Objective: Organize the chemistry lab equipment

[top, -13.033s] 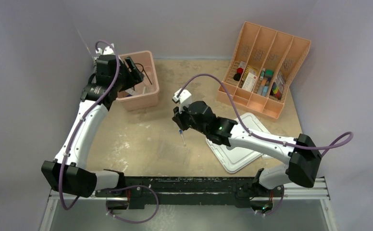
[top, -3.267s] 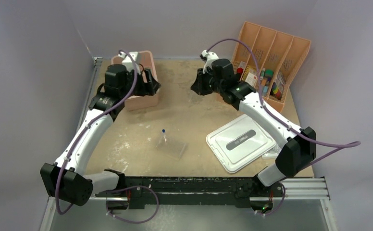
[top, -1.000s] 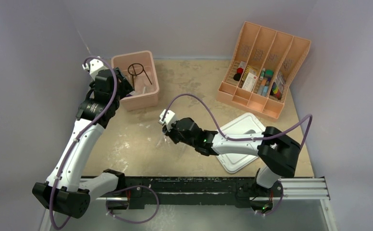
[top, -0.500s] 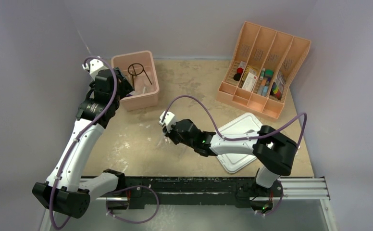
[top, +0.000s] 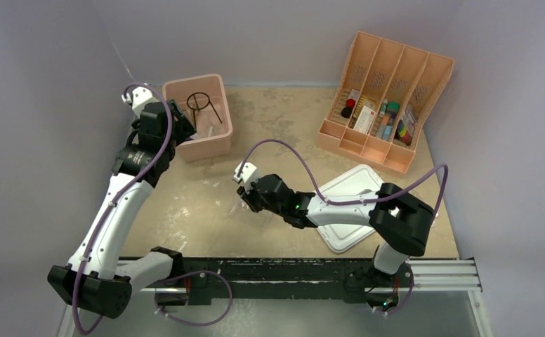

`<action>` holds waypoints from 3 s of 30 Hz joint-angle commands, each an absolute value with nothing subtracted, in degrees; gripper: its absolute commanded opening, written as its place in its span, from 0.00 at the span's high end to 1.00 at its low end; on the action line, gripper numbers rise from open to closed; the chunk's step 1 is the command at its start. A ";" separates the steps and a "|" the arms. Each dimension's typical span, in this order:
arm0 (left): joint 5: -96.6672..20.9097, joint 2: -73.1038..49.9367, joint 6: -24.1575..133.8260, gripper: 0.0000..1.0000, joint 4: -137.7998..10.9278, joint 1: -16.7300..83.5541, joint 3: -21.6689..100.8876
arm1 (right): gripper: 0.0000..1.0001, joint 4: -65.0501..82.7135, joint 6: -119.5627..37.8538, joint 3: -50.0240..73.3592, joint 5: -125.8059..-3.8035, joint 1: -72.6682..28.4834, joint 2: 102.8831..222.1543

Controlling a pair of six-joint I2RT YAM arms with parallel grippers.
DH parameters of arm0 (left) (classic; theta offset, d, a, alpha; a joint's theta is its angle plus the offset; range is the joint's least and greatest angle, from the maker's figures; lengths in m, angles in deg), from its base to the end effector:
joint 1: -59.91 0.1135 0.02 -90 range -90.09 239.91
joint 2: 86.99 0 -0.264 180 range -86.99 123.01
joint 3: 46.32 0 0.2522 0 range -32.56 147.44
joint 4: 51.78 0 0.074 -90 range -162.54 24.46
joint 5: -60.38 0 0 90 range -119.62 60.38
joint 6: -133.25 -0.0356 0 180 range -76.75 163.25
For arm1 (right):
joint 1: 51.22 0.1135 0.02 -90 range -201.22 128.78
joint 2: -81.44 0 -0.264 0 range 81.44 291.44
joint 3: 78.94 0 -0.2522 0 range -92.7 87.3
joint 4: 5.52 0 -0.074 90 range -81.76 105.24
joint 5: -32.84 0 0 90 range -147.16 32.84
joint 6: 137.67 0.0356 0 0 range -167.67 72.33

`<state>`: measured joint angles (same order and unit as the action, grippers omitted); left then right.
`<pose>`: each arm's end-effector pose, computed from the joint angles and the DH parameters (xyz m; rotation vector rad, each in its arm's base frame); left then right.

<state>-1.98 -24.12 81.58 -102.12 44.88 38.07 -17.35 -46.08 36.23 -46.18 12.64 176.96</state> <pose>0.2232 -0.0428 0.3901 -0.6860 1.8927 -0.0909 0.1671 0.3250 0.2123 -0.8860 1.7238 0.5912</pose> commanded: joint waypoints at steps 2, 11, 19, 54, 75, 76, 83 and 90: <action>-2.02 -25.02 80.74 0.34 -99.51 44.97 38.11 | 0.66 -16.90 -43.98 34.91 -45.88 12.94 176.35; -2.54 -25.77 80.46 0.34 -99.19 44.97 38.03 | 0.40 -13.57 -42.76 34.04 -46.42 12.94 172.27; -3.55 -27.75 80.30 0.34 -96.47 44.97 36.92 | 0.26 -7.90 -39.93 30.39 -46.09 12.50 167.18; -15.40 -29.85 75.26 0.33 -90.08 44.97 32.89 | 0.48 49.59 18.46 19.29 -31.35 -20.36 174.76; -15.94 -30.40 75.42 0.33 -90.24 44.97 32.43 | 0.63 50.63 26.15 16.61 -30.20 -23.94 186.23; -16.05 -30.31 75.42 0.33 -90.26 44.97 32.51 | 0.64 50.20 26.14 16.59 -30.68 -24.01 186.66; -17.38 -29.74 75.60 0.33 -90.27 44.93 32.97 | 0.68 50.53 29.89 16.75 -31.51 -24.12 188.81; -22.97 -28.63 75.75 0.33 -88.79 44.91 32.55 | 0.80 50.93 32.00 17.08 -34.05 -24.74 189.88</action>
<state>-18.55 -29.19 76.58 -92.70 44.88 32.17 51.92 28.40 16.26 -31.49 -24.17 187.89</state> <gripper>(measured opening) 0.668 0.293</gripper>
